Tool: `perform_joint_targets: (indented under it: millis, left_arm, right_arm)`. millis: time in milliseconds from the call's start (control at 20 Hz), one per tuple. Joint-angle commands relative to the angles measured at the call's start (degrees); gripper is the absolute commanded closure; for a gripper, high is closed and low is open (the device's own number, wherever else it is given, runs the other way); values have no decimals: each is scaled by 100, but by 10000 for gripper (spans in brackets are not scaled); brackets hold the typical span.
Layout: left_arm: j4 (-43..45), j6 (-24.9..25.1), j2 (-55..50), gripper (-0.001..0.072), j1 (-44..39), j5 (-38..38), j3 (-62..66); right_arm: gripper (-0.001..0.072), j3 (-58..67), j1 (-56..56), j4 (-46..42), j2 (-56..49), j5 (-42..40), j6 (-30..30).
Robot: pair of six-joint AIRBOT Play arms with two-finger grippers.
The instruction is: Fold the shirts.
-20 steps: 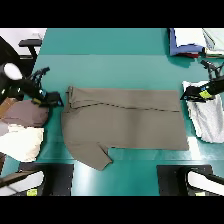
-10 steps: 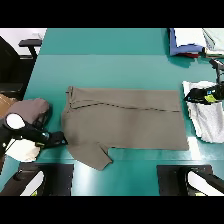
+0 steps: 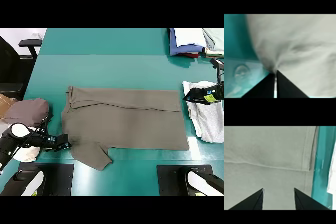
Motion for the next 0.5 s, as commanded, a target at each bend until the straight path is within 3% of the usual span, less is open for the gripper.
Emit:
perform_joint_targets:
  millis: [0,200,250,300,350,450]
  left_arm:
    - [-636,365,7,683,0,-66,72]
    - [-413,459,7,683,-2,-361,922]
    - [-411,459,7,683,-2,-339,1152]
    - [-413,459,7,683,-2,-304,1335]
    - [-411,459,7,683,0,-271,1497]
    - [-411,461,7,682,-2,-278,1659]
  right_arm:
    - [275,-11,-111,-63,2,398,-11]
    - [273,-999,-1189,-66,302,866,-17]
    - [247,-1386,-1547,-63,426,879,-20]
    - [148,-1788,-1945,-59,533,892,-20]
    - [116,-2124,-2288,-52,592,907,-20]
    - [119,-2677,-2774,-39,621,916,-20]
